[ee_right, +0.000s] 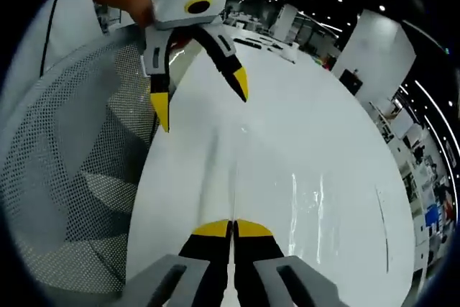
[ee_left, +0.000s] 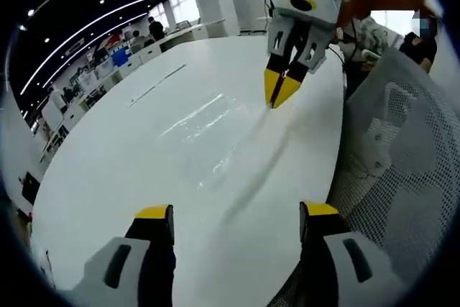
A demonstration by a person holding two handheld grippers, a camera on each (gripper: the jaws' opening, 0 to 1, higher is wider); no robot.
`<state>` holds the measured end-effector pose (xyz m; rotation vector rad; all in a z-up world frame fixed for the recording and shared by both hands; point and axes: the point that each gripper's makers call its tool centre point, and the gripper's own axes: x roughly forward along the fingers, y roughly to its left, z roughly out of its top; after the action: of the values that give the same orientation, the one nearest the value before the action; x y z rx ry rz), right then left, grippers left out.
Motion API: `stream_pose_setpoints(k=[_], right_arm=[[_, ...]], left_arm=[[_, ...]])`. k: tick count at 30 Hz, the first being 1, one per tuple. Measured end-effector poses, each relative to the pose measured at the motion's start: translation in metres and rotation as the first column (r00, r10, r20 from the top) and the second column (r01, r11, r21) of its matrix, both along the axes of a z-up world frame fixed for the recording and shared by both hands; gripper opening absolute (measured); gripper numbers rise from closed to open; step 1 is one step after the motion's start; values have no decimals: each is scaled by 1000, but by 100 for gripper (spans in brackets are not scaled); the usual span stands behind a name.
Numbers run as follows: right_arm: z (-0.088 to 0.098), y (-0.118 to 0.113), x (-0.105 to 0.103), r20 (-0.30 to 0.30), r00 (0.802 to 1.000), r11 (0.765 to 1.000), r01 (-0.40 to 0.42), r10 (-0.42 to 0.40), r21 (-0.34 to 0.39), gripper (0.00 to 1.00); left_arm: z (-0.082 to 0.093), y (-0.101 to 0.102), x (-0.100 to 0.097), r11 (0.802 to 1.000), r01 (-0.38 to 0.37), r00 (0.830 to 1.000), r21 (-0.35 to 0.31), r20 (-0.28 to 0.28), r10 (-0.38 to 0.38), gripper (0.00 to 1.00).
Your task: Open the resealable bag by pulling the two sides of the seal apart until the entire bag opening is separated and visibly accessible.
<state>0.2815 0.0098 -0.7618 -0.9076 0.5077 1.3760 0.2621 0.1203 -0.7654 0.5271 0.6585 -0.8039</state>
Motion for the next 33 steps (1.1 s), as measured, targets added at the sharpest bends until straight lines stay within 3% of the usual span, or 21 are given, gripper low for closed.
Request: stream_pose_setpoints(k=[12,22,33], right_arm=[[20,5,-7,25,999,998,-21,20,57,0],[20,-3,-8,30,1000,998,-10,8,59,0],[15,1,-18,19,999,998,-40,39,50,0]], left_arm=[[1,-7,3,999,41,999,4,-3,-41,58],[4,-8,8,997,73,997,20,-4,-73,45],[8,-5,15,995,85,996,50,27,-86,44]])
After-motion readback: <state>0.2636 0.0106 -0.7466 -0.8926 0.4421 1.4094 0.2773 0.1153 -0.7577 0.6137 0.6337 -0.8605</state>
